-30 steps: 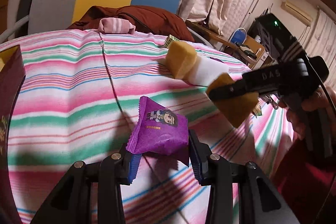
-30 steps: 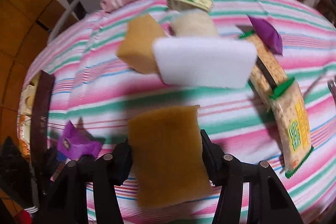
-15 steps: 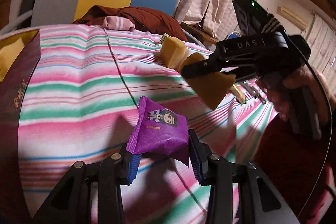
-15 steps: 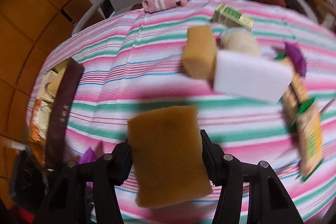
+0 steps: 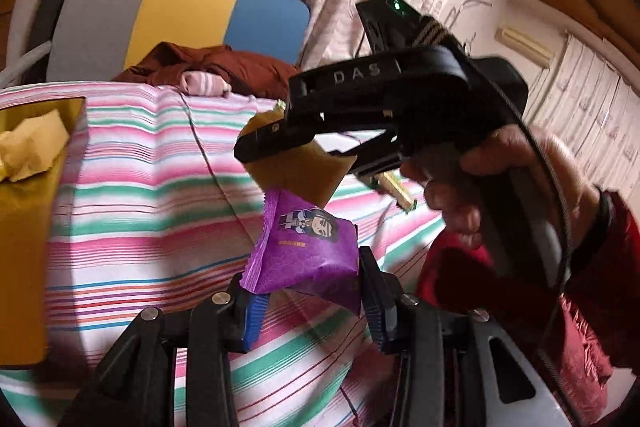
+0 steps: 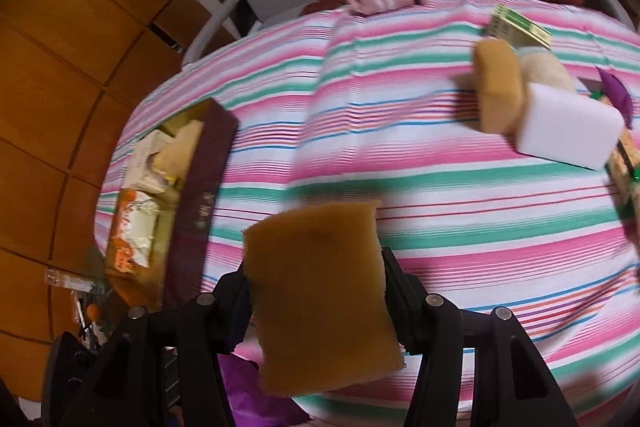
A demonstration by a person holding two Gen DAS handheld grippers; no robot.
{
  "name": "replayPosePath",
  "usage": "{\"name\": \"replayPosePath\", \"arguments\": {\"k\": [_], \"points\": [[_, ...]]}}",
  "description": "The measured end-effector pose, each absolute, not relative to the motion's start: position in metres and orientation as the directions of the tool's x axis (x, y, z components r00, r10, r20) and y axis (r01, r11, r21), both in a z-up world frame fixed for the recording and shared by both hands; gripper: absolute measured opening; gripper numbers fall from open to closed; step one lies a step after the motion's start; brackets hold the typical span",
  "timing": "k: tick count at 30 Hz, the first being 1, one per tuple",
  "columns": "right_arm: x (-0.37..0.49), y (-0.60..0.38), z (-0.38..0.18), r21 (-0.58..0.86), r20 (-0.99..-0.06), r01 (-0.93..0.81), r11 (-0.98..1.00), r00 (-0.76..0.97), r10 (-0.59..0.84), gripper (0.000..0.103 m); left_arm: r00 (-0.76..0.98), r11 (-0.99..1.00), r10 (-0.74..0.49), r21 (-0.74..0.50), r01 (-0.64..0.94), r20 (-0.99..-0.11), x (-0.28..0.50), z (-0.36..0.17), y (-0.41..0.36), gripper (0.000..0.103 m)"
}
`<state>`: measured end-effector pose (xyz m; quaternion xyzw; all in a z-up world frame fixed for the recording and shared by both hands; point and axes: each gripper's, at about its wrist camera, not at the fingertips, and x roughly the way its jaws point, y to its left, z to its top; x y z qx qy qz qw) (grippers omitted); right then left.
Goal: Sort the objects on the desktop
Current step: 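Carry the purple packet into the tray with the left tool while the right tool carries the sponge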
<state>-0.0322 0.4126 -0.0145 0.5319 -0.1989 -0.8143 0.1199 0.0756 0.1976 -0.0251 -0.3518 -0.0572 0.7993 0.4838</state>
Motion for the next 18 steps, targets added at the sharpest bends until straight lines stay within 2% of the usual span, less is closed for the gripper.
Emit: {"name": "replayPosePath", "arguments": {"k": [11,18], "points": [[-0.041,0.338,0.009,0.570,-0.730,0.074,-0.819,-0.412,-0.545,0.057,-0.427,-0.623,0.779,-0.489,-0.611,-0.458,0.060,-0.004,0.110,0.041],[-0.059,0.274,0.016,0.583,-0.708,0.152,-0.798,-0.386,-0.591,0.057,-0.556,-0.733,0.678,-0.493,-0.469,-0.480,0.025,-0.001,0.048,0.041]]}}
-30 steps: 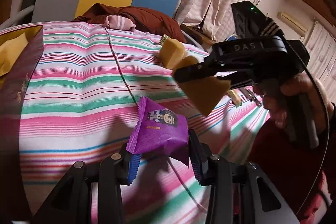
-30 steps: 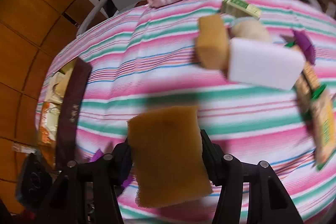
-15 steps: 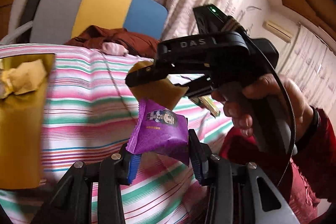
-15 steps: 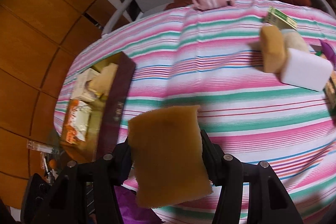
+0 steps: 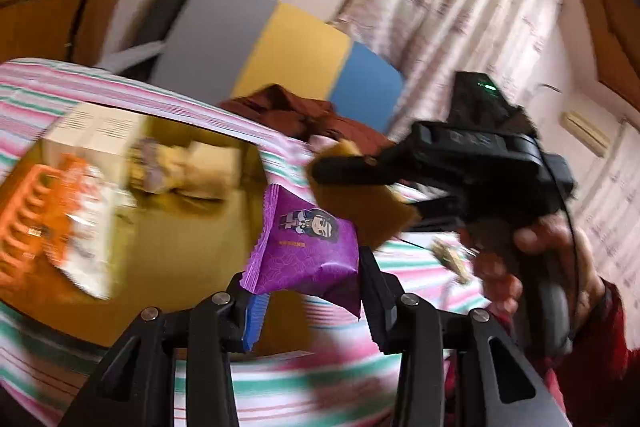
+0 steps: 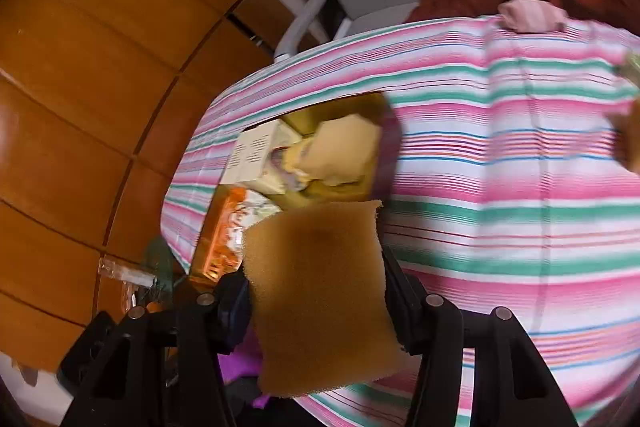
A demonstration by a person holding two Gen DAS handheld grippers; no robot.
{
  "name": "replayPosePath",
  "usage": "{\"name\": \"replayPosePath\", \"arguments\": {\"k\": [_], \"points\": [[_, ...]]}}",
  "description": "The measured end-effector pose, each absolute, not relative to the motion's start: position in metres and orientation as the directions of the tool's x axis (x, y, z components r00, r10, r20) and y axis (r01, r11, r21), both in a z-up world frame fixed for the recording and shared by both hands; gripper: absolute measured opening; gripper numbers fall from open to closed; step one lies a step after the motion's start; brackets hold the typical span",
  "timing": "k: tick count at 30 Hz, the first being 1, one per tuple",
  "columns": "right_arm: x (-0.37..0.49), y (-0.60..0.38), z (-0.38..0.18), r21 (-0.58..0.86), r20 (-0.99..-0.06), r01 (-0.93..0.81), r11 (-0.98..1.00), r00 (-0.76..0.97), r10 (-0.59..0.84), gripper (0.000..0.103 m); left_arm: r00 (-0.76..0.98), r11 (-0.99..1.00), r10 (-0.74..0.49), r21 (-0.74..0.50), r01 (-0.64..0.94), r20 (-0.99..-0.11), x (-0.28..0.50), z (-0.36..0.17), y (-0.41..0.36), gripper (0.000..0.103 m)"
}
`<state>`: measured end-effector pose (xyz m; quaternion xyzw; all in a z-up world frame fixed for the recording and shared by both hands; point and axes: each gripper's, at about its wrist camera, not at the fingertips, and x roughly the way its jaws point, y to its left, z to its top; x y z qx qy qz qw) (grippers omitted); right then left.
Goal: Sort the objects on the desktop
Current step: 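Carry the purple packet into the tray with the left tool while the right tool carries the sponge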
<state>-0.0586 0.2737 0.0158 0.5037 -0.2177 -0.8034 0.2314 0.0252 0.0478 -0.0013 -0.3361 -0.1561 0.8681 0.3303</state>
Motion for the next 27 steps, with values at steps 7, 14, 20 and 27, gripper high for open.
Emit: {"name": "replayPosePath", "arguments": {"k": [7,14,20,27], "points": [[-0.082,0.221,-0.004,0.576,-0.733,0.148,-0.804,-0.341,-0.588,0.057,-0.570,-0.808,0.584,-0.482,-0.339,-0.579,-0.018,-0.022,0.014,0.041],[-0.118,0.199,-0.026,0.540,-0.774,0.079,-0.838,-0.347,-0.531,0.060,-0.534,-0.851,0.523,-0.448,-0.274,-0.665,-0.046,-0.036,0.011,0.055],[-0.126,0.203,-0.032,0.562,-0.763,0.032,-0.826,-0.366,-0.533,0.084,-0.559,-0.857,0.507,-0.451,-0.249,-0.656,-0.038,-0.036,0.003,0.059],[-0.112,0.215,-0.026,0.593,-0.724,0.056,-0.804,-0.400,-0.562,0.092,-0.574,-0.850,0.502,-0.490,-0.191,-0.647,-0.024,-0.040,-0.005,0.059]]}}
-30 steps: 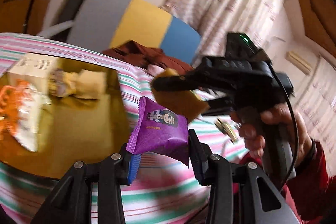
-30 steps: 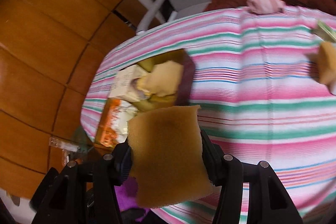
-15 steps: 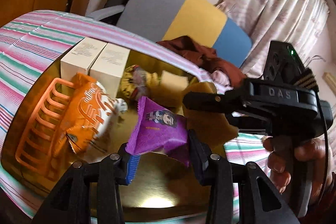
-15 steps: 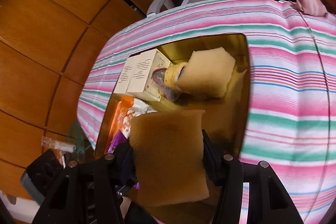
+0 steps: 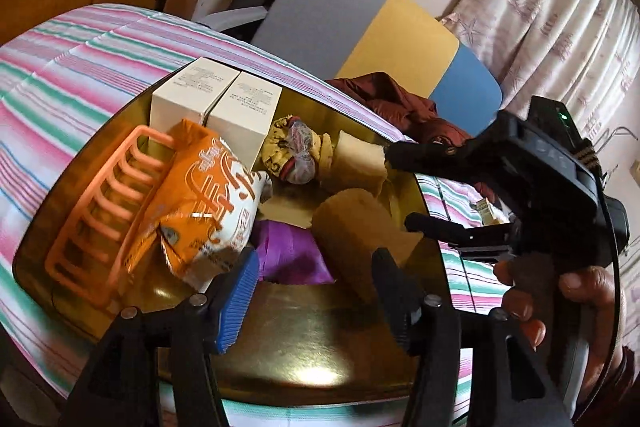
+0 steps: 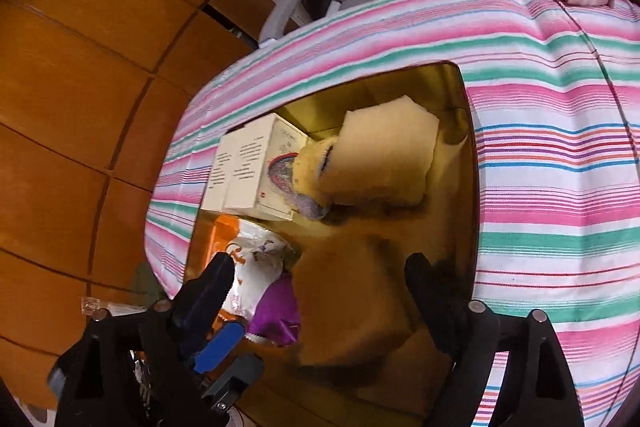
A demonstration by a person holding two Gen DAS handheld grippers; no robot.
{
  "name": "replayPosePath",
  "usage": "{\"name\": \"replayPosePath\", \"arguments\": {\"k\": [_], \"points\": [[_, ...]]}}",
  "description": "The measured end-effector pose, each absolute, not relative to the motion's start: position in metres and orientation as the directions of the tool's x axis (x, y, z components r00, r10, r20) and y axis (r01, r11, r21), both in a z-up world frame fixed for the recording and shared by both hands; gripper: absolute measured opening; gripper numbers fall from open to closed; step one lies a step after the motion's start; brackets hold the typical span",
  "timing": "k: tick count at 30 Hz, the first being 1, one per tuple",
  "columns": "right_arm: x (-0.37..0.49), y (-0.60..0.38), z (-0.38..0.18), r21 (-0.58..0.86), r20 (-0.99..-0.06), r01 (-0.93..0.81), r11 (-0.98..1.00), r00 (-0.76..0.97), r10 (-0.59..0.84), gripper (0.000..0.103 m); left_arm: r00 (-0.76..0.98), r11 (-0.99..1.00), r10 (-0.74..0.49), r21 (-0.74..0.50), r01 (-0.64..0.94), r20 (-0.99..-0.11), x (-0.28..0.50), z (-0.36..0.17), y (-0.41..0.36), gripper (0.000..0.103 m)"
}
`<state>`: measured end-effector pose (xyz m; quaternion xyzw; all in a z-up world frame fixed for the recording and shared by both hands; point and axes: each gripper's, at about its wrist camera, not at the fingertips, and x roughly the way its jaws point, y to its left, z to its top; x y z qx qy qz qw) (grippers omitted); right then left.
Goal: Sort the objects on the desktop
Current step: 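Carry the purple packet into the tray with the left tool while the right tool carries the sponge, then release both items in the tray and withdraw both tools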
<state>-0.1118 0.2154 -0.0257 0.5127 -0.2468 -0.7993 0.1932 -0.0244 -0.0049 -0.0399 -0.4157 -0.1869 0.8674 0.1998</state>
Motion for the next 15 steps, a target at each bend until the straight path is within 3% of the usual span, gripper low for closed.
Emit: {"name": "replayPosePath", "arguments": {"k": [15], "points": [[-0.077,0.251,0.001,0.564,-0.690,0.134,-0.815,-0.467,-0.554,0.098,-0.563,-0.869,0.494,-0.397,-0.296,-0.662,0.006,-0.018,0.041,0.059]]}}
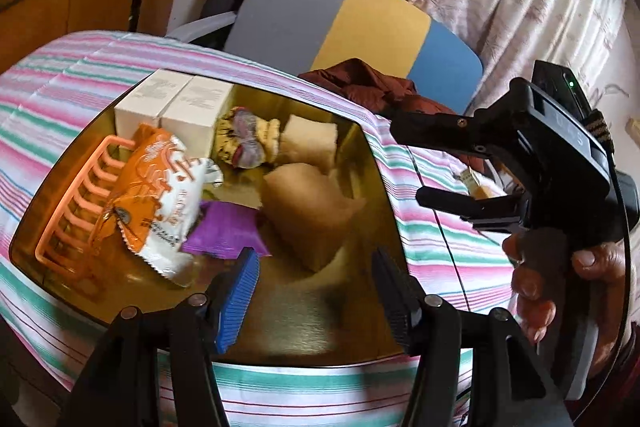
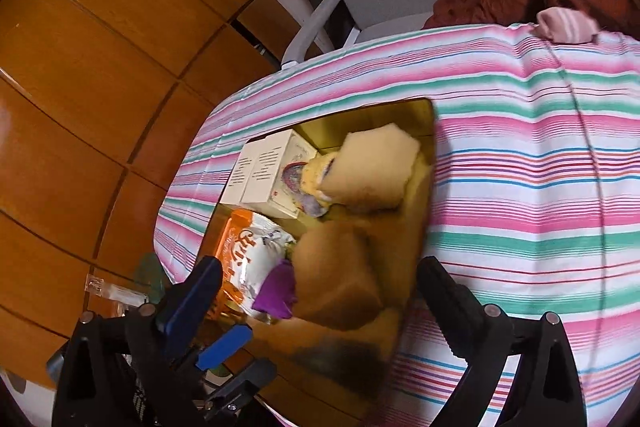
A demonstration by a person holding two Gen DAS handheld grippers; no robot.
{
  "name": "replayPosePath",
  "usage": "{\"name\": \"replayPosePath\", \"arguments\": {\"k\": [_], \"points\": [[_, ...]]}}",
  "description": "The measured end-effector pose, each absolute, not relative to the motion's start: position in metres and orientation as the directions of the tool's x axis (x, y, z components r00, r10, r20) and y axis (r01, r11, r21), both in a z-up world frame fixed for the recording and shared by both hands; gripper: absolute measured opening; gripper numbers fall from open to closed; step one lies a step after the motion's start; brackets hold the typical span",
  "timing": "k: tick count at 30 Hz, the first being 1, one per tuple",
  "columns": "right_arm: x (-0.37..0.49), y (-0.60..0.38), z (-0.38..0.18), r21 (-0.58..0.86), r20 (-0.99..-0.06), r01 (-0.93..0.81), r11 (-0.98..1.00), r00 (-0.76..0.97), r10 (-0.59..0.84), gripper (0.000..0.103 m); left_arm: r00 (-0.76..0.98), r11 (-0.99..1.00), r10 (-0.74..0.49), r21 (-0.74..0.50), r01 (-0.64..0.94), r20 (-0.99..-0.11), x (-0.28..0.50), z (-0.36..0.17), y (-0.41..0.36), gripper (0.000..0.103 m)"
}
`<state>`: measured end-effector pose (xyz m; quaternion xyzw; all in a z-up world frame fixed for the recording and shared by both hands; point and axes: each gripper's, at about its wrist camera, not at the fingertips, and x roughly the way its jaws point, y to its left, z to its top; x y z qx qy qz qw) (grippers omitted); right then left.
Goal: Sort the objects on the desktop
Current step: 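Release both items in the tray and withdraw both tools, then grasp the yellow sponge with the left tool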
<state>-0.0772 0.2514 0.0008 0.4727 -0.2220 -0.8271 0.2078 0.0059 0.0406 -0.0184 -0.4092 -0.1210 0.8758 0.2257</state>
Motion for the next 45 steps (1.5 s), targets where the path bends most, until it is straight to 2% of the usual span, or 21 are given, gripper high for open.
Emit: {"name": "replayPosePath", "arguments": {"k": [15,20,25,28,32,36,39,42,45], "points": [[-0.044,0.401,-0.006,0.439,-0.787,-0.083,-0.895,-0.516,-0.338,0.099,-0.500,-0.830,0.518,-0.268,-0.489,-0.694,0.024,-0.006,0.131,0.060],[-0.039,0.465,-0.004,0.332,-0.823,-0.186,-0.925,-0.537,-0.187,0.099,-0.478,-0.810,0.519,-0.229,-0.539,-0.709,0.028,-0.006,0.158,0.060],[-0.050,0.550,0.000,0.198,-0.826,-0.353,-0.914,-0.562,0.038,0.099,-0.457,-0.804,0.510,-0.213,-0.556,-0.729,0.030,-0.010,0.174,0.060],[-0.056,0.584,-0.006,0.190,-0.832,-0.434,-0.881,-0.548,0.091,0.099,-0.441,-0.803,0.504,-0.214,-0.557,-0.743,0.030,-0.016,0.181,0.060],[-0.061,0.609,-0.019,0.254,-0.845,-0.485,-0.837,-0.532,0.052,0.099,-0.424,-0.800,0.500,-0.215,-0.560,-0.755,0.030,-0.021,0.190,0.060],[-0.067,0.593,-0.027,0.347,-0.848,-0.414,-0.841,-0.521,-0.094,0.099,-0.407,-0.797,0.501,-0.224,-0.561,-0.764,0.028,-0.025,0.198,0.060],[-0.070,0.575,-0.036,0.471,-0.821,-0.327,-0.819,-0.501,-0.272,0.100,-0.402,-0.798,0.498,-0.225,-0.559,-0.768,0.026,-0.026,0.202,0.060],[-0.068,0.559,-0.038,0.625,-0.738,-0.240,-0.743,-0.493,-0.461,0.100,-0.411,-0.804,0.492,-0.219,-0.553,-0.768,0.024,-0.025,0.202,0.060],[-0.066,0.551,-0.028,0.608,-0.730,-0.199,-0.768,-0.520,-0.443,0.100,-0.412,-0.813,0.484,-0.221,-0.539,-0.772,0.019,-0.027,0.202,0.060]]}}
